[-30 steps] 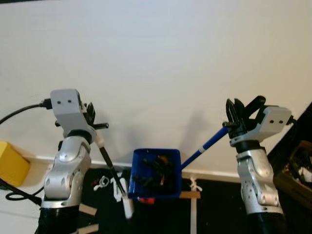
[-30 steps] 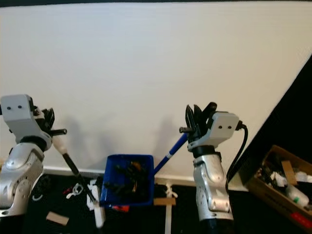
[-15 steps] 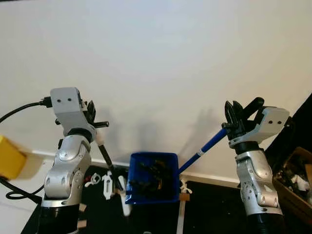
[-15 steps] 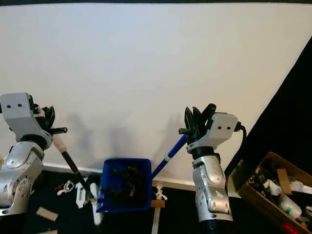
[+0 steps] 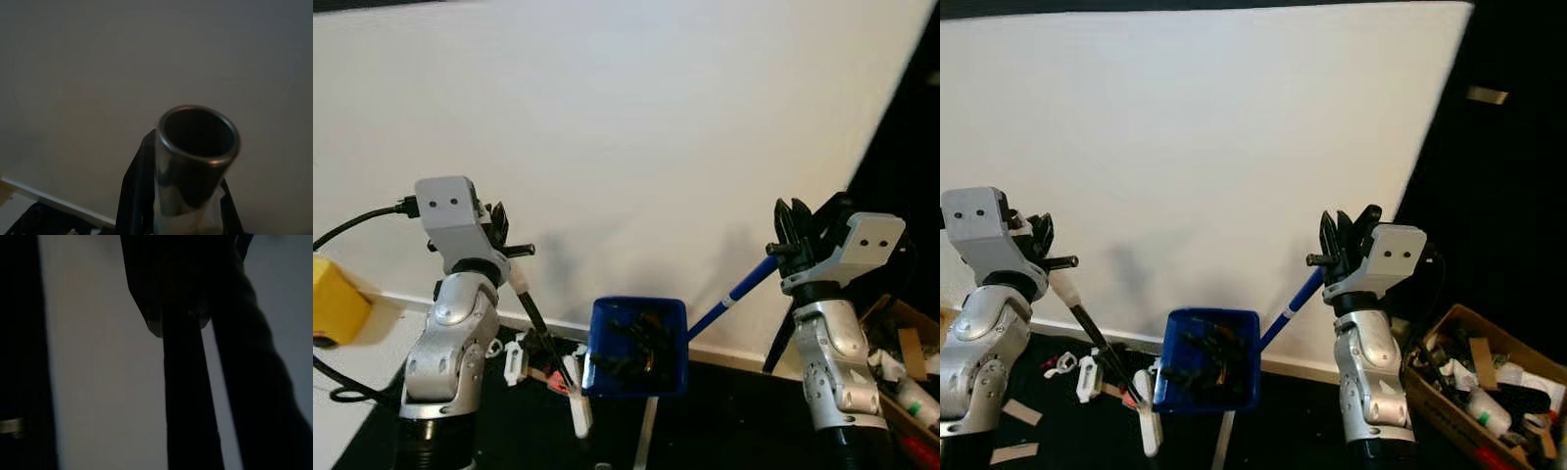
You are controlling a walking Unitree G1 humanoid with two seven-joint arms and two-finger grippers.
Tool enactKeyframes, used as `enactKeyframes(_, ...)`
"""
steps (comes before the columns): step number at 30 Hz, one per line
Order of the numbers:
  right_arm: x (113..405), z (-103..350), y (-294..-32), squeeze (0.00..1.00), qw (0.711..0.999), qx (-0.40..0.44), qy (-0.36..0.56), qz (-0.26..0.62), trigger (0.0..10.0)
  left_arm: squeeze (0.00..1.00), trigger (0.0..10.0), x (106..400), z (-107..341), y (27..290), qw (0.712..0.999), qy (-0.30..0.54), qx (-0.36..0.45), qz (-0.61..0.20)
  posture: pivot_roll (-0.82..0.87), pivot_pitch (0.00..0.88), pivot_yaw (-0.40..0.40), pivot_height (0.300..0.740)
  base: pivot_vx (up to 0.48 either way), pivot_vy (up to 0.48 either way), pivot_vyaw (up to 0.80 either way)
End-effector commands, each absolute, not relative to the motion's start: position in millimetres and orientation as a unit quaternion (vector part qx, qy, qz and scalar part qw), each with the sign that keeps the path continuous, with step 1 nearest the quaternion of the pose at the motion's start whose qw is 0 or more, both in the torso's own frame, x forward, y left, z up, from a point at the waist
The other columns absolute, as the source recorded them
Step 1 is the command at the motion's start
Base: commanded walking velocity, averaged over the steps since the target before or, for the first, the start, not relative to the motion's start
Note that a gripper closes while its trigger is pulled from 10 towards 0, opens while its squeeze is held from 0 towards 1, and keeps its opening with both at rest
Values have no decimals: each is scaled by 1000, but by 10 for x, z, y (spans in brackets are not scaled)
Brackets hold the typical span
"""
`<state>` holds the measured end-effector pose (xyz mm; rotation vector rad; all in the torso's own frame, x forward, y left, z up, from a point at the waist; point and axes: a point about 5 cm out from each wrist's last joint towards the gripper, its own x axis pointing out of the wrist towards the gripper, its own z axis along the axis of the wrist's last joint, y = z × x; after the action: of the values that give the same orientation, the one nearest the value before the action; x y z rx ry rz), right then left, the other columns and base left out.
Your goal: Sweep floor
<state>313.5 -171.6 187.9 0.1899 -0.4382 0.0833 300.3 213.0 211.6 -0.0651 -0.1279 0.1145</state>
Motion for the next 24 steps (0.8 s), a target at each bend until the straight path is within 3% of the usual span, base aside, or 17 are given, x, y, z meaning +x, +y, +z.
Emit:
enactKeyframes(1,3097,2092,-1717,0,956,97,-276,38,10000,0,10000,2990,2148,2158,995,-72,-29,63,42,103,85,740,0,-311,0)
enactKeyframes(12,3090,2089,-1712,0,955,97,-277,37,10000,0,10000,2999,2128,2157,996,-65,-28,62,41,102,86,740,0,-311,0)
enactKeyframes(24,3093,2090,-1708,0,955,97,-278,36,10000,0,10000,3006,2122,2156,995,-63,-32,63,41,102,87,740,0,0,0)
